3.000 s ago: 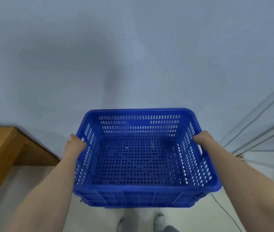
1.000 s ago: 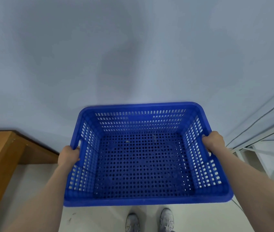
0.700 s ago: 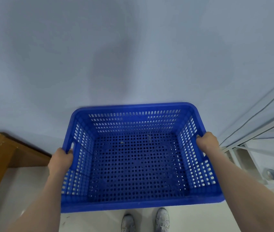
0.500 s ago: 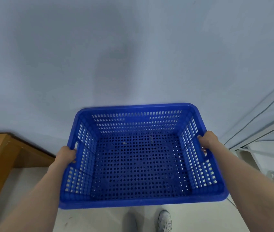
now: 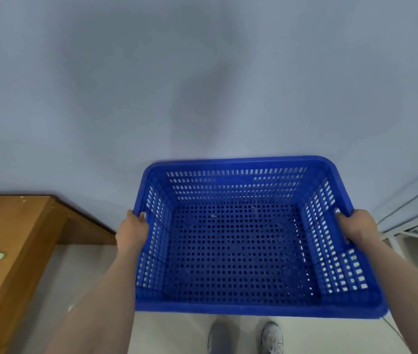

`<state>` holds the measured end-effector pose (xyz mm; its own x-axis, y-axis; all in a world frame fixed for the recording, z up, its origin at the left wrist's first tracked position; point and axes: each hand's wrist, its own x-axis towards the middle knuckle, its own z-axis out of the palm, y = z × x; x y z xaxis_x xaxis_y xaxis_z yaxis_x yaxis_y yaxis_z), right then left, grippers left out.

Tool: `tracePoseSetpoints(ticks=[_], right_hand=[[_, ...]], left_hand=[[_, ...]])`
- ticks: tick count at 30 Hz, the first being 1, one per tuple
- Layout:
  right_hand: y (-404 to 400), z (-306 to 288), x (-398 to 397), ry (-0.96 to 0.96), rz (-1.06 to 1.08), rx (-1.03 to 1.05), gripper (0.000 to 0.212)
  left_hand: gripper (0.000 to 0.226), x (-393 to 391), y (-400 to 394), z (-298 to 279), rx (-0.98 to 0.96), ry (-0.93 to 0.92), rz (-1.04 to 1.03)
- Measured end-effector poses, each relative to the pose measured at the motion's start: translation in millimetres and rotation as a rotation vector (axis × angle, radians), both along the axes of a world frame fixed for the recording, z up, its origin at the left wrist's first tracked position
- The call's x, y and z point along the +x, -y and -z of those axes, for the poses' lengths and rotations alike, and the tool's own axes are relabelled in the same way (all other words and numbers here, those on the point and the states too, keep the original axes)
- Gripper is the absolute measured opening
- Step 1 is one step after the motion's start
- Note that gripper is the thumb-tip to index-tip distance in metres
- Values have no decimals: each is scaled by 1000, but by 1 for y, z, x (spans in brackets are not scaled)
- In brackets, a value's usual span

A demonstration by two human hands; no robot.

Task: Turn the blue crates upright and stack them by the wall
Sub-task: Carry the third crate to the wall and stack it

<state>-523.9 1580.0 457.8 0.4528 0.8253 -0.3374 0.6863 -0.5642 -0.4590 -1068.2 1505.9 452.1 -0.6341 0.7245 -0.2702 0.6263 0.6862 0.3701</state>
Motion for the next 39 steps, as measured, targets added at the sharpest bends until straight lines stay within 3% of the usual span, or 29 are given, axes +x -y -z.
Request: tracePoseSetpoints(ticks=[18,23,27,34,39], right_hand=[[-5,1,-3,65,19,-9,45],[3,-6,-2,-58,54,-27,37],[1,-7,0,-206,126,-29,36],[4,-15,-8,-71,103,-68,48],[3,-13,-8,-35,87,-45,45]], left_hand=[[37,-1,-3,10,20,-122,31],[38,-6,-1,10,3,-29,22],[25,-11,7,5,23,71,51],[33,-20,10,13,36,214,-89],[38,-14,-3,13,-20,65,-63]])
